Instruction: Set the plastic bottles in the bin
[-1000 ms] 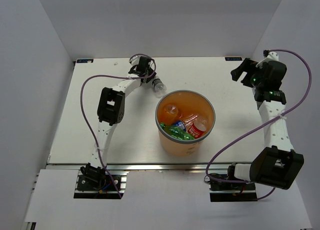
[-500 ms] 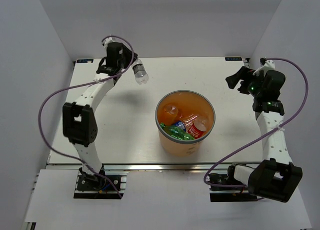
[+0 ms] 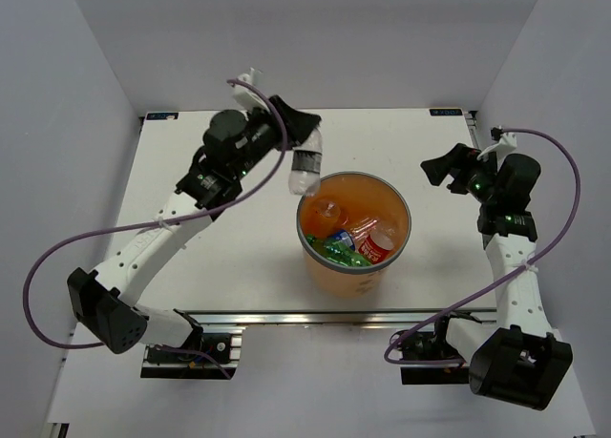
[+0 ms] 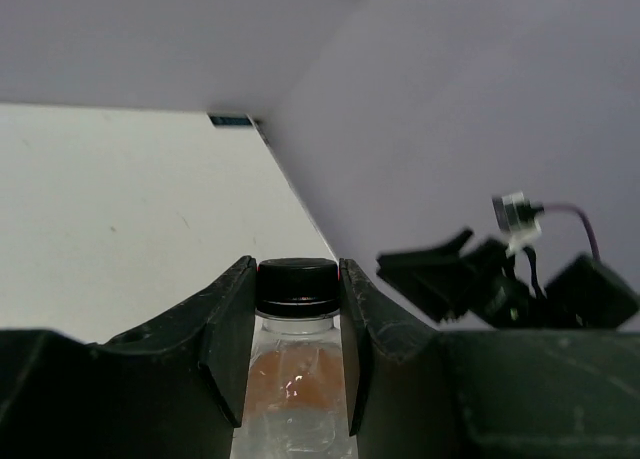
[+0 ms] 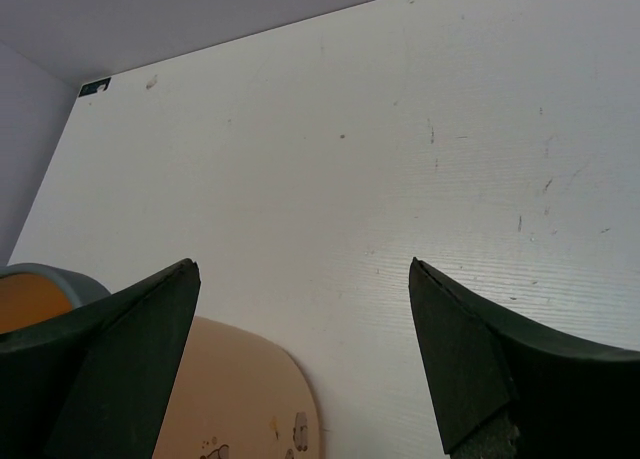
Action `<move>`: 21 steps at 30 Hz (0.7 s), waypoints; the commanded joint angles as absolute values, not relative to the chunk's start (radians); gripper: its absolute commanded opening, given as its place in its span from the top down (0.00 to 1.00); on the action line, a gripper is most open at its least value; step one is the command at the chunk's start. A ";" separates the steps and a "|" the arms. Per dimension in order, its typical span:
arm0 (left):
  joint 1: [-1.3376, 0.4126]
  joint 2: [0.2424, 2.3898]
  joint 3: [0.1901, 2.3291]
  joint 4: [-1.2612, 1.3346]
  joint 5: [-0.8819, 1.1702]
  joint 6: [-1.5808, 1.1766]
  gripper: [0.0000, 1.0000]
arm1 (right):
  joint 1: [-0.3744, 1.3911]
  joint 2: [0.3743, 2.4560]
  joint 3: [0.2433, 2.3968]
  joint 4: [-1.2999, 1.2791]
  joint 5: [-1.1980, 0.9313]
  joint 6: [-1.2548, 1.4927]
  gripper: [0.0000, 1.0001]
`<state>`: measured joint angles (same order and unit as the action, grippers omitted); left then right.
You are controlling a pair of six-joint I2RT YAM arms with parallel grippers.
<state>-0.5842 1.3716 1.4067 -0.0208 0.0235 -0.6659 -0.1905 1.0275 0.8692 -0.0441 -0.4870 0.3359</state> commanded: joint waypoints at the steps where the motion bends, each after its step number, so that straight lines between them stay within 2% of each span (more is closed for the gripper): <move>1: -0.675 1.356 1.339 -0.031 0.044 -0.601 1.00 | -0.198 1.000 0.844 0.037 -0.538 0.360 0.11; 3: -0.750 1.371 1.338 -0.049 0.044 -0.586 0.99 | -0.198 0.997 0.825 0.055 -0.558 0.360 0.11; 5: -0.794 1.394 1.338 -0.084 0.061 -0.577 0.91 | -0.198 0.997 0.825 0.052 -0.572 0.356 0.11; 8: -0.818 1.396 1.319 -0.100 0.112 -0.558 0.58 | -0.198 1.005 0.825 0.051 -0.554 0.356 0.11; 12: -0.856 1.353 1.276 -0.084 0.133 -0.542 0.45 | -0.199 1.130 0.877 0.007 -0.523 0.362 0.11; 15: -0.864 1.338 1.252 -0.081 0.184 -0.526 0.35 | -0.199 1.271 0.969 -0.069 -0.610 0.351 0.11; 16: -0.865 1.335 1.247 -0.083 0.190 -0.519 0.22 | -0.199 1.301 0.982 -0.063 -0.647 0.356 0.11; 18: -0.868 1.330 1.233 -0.072 0.216 -0.506 0.02 | -0.198 1.356 0.979 -0.037 -0.660 0.377 0.11; 21: -0.870 1.350 1.264 -0.098 0.227 -0.465 0.02 | -0.198 1.397 0.968 -0.011 -0.666 0.380 0.11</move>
